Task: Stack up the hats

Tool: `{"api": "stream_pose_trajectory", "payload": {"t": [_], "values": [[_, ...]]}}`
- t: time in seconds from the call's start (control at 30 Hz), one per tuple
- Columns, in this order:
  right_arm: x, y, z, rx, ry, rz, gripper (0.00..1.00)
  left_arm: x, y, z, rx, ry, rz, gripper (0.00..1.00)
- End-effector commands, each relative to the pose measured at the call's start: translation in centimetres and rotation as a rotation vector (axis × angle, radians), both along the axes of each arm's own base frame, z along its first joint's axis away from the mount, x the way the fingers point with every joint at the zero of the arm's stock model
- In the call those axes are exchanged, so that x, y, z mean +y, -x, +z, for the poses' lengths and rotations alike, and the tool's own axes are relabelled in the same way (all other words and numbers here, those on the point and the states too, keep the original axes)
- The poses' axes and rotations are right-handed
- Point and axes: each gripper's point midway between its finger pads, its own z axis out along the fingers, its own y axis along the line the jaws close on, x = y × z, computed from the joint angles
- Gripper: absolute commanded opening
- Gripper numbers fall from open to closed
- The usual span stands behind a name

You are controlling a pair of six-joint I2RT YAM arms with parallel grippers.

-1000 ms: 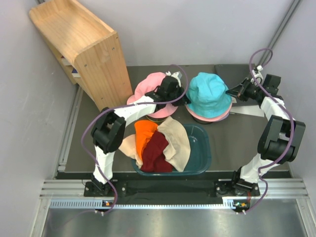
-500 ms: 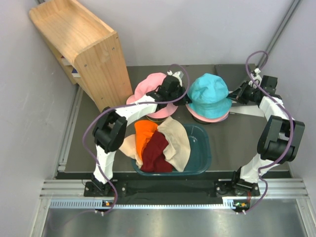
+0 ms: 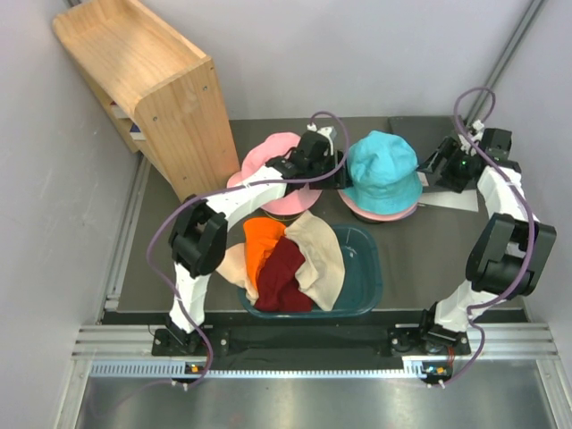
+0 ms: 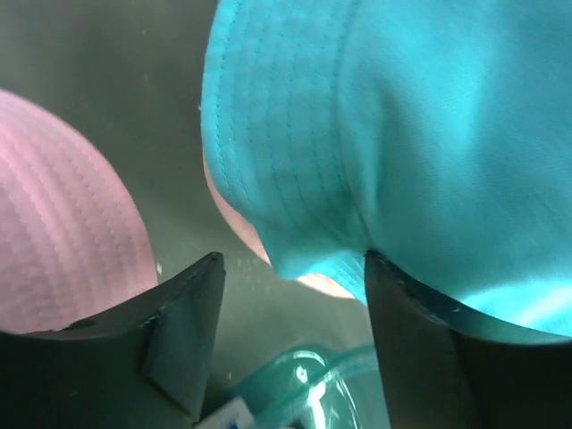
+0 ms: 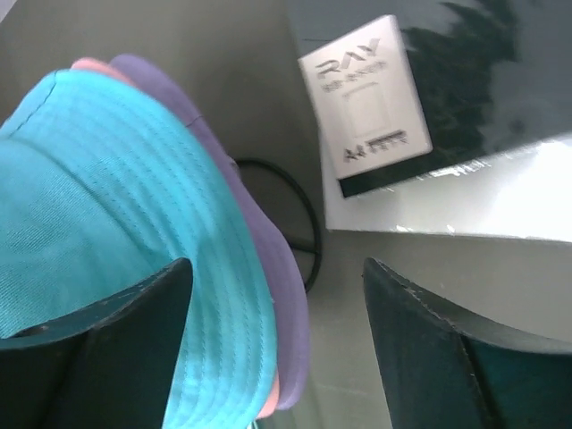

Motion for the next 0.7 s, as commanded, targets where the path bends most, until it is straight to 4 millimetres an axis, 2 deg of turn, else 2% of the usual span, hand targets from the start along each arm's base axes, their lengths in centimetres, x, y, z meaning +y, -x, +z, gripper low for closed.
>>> {"api": "stream_pose_trajectory", "payload": {"t": [0.0, 0.1, 0.17, 0.2, 0.23, 0.27, 0.3, 0.37, 0.5, 0.57, 0.6, 0.67], "values": [[-4.5, 1.5, 3.7, 0.026, 0.081, -0.195, 0.79, 0.6, 2.1, 8.9, -0.089, 0.092, -0.027, 0.74], [-6.9, 2.5, 5.0, -0.005, 0.064, -0.292, 0.83, 1.7, 4.9, 10.2, -0.093, 0.079, -0.057, 0.77], [-7.5, 2.7, 6.5, -0.045, 0.067, -0.322, 0.84, 2.4, 6.6, 10.5, -0.099, 0.068, -0.083, 0.80], [-7.8, 2.7, 7.3, -0.063, 0.072, -0.331, 0.85, 3.1, 7.7, 11.9, -0.121, 0.079, -0.093, 0.81], [-7.9, 2.6, 7.8, -0.077, 0.073, -0.335, 0.85, 3.8, 8.6, 10.6, -0.100, 0.055, -0.100, 0.83], [-7.7, 2.6, 8.7, -0.098, 0.066, -0.338, 0.85, 4.8, 9.8, 11.2, -0.110, 0.041, -0.112, 0.84], [-7.5, 2.3, 9.5, -0.129, 0.054, -0.334, 0.85, 5.7, 10.6, 10.0, -0.089, 0.007, -0.118, 0.85], [-7.1, 2.2, 11.1, -0.177, 0.025, -0.349, 0.85, 7.8, 12.0, 9.6, -0.090, -0.059, -0.123, 0.85], [-6.5, 2.5, 13.6, -0.254, 0.030, -0.365, 0.84, 12.4, 14.5, 6.0, -0.011, -0.242, -0.099, 0.84], [-6.0, 3.1, 14.7, -0.281, 0.055, -0.363, 0.84, 13.6, 15.5, 5.6, -0.007, -0.297, -0.101, 0.84], [-6.2, 3.4, 14.7, -0.280, 0.073, -0.378, 0.84, 14.9, 15.9, 4.6, 0.008, -0.359, -0.078, 0.84], [-6.0, 4.0, 15.1, -0.296, 0.094, -0.374, 0.84, 15.3, 16.2, 4.0, 0.007, -0.385, -0.081, 0.84]]}}
